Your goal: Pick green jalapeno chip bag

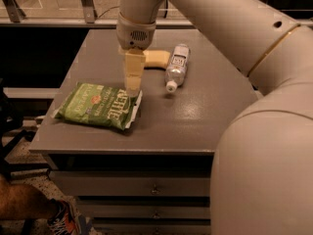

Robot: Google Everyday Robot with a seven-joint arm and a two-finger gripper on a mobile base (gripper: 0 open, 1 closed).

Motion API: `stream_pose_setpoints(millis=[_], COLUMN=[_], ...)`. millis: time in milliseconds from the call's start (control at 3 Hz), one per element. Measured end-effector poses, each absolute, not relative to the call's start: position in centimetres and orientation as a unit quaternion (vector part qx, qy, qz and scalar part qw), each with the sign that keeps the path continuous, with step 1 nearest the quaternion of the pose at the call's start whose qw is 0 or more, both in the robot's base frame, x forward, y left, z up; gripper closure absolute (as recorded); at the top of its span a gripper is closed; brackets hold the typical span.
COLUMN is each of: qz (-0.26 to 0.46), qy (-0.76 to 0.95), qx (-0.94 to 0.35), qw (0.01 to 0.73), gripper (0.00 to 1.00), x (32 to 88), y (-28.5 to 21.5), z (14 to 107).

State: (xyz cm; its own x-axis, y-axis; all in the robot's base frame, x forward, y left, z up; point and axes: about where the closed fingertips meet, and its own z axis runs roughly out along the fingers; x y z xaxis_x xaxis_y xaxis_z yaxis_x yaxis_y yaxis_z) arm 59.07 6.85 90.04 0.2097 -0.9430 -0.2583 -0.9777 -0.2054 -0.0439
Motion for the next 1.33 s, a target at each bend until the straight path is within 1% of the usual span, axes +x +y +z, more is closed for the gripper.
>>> stream_pose_setpoints(millis=[667, 1333], qz=[0.108, 0.117], qy=[0.622, 0.633], qx=[-0.772, -0.764], qw=[0.071, 0.052], gripper=[0.00, 0.00], x=[57.9, 58.1], y=[9.5, 10.2], z=[87.2, 85.1])
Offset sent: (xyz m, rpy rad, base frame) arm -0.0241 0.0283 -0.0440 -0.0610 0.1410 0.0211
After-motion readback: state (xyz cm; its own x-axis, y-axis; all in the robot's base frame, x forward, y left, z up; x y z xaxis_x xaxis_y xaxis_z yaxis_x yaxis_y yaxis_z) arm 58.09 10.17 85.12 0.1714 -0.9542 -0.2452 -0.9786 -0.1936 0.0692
